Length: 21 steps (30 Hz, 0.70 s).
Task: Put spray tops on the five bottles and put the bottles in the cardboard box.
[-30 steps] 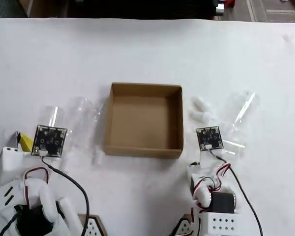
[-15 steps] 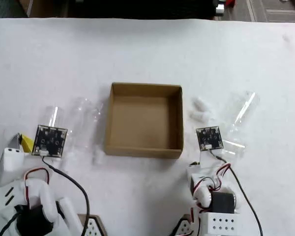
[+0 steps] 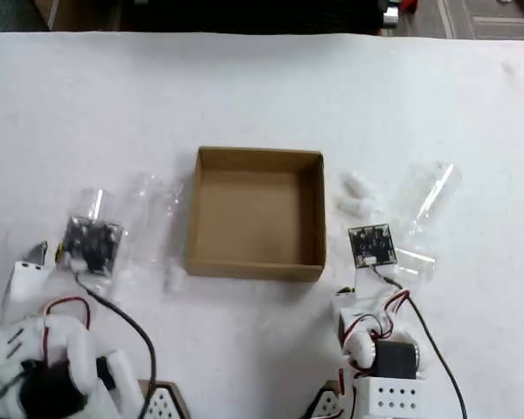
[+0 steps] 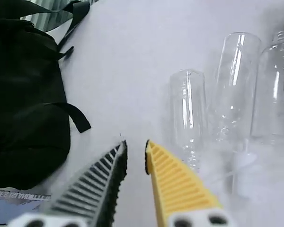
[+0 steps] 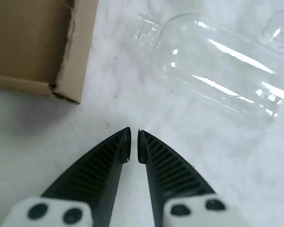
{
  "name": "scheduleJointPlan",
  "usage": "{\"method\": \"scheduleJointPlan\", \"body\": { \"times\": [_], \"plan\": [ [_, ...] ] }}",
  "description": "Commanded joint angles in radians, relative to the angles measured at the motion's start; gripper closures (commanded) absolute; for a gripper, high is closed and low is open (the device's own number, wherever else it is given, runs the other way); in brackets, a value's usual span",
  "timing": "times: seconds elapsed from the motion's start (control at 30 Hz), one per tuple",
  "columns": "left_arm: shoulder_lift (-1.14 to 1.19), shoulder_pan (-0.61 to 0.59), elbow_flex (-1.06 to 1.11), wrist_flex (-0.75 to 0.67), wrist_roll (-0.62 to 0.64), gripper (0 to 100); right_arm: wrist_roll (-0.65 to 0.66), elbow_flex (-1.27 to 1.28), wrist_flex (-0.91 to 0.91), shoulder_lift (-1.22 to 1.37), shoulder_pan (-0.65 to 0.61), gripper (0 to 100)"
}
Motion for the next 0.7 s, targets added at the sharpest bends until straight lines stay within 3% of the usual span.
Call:
{"method": "scheduleJointPlan", "body": {
  "times": [0.0,0.1,0.33,0.67],
  "plan": [
    [0.318,0.013,-0.178,0.005,0.012,92,0.008,0.009,0.002,-0.007,-0.001,98.2],
    [0.545,0.013,-0.267,0.017,-0.014,92,0.008,0.009,0.002,-0.007,-0.001,98.2],
    [0.920,0.012,-0.390,0.163,-0.201,92,0.008,0.009,0.002,-0.007,-0.001,98.2],
    [0.909,0.007,-0.413,0.206,-0.207,92,0.008,0.009,0.002,-0.007,-0.001,98.2]
  ]
}}
